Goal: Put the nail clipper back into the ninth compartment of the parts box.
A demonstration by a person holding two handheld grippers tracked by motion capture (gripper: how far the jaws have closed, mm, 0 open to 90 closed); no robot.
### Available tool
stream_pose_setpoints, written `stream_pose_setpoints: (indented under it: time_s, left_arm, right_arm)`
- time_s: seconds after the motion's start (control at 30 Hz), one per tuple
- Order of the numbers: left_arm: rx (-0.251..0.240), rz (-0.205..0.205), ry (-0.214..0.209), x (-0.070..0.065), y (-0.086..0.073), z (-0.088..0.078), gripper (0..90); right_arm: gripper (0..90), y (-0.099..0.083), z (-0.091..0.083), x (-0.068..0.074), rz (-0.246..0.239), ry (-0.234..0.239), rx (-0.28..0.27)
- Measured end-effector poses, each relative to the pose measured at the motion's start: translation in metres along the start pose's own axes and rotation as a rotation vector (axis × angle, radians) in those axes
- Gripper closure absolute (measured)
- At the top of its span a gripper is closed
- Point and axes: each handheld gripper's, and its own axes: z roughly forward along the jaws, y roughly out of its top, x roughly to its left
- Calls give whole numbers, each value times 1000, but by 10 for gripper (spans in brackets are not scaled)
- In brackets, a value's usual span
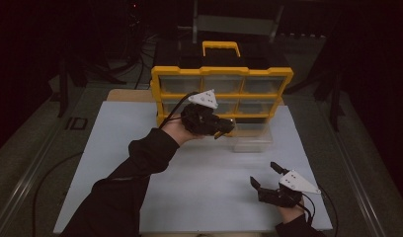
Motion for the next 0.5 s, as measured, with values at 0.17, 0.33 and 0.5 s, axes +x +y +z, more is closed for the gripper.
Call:
stream_pose_setpoints:
  time_s: [0.17,0.33,0.5]
  left_arm:
    - [-20,4,13,3,13,4,798]
    - [-39,-3,13,8,24,7,797]
    - [-50,-11,17,12,32,13,797]
  right_arm:
    - [110,0,0,0,-1,1,0]
    - [110,0,0,-1,1,-3,-3]
    - [110,0,-1,-1,2,-1,-4]
